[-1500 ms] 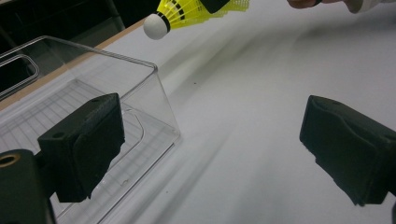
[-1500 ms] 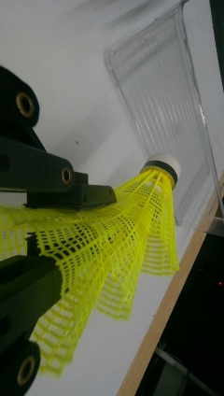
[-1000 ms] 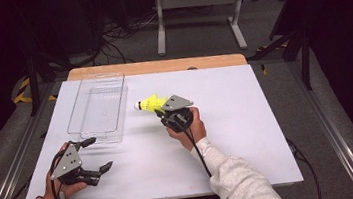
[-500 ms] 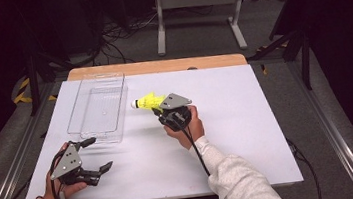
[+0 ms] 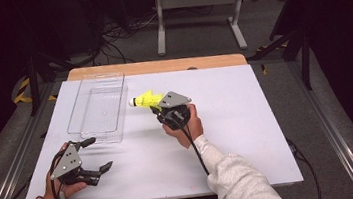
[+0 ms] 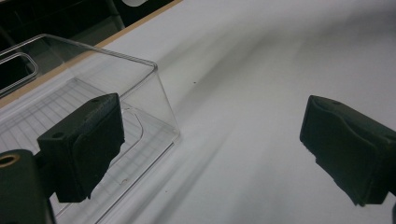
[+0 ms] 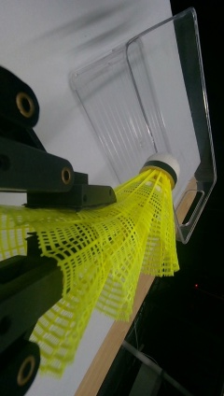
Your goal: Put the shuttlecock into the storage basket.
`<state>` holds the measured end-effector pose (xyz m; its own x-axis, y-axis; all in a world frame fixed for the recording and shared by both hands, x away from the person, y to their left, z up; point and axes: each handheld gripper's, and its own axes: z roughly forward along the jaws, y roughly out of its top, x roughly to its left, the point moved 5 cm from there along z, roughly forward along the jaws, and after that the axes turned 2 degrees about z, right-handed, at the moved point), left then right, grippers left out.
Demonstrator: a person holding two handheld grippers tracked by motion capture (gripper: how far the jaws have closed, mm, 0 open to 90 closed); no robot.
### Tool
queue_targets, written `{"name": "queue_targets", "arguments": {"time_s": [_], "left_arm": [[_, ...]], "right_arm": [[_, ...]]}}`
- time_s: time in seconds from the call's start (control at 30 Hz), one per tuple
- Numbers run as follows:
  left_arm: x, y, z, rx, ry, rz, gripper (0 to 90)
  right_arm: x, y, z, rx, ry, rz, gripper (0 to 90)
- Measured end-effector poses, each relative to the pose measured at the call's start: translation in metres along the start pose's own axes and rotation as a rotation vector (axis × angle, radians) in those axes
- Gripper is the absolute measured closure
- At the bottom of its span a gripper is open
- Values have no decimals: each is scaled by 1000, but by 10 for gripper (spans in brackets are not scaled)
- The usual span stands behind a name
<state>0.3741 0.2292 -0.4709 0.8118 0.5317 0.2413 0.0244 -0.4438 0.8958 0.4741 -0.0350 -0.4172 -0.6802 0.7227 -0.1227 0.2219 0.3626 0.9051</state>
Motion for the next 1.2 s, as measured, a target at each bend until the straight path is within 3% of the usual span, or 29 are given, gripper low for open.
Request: {"name": "queue_targets", "arguments": {"time_s": [0.73,1.2], "left_arm": [[0,-1,-1,-2,2,-4,73],[1,-1,-1,-8,4,-7,72]], "right_arm": [[10,12,4,-21,24,-15,804],[24,20,13,-26,57,-29,804]]}}
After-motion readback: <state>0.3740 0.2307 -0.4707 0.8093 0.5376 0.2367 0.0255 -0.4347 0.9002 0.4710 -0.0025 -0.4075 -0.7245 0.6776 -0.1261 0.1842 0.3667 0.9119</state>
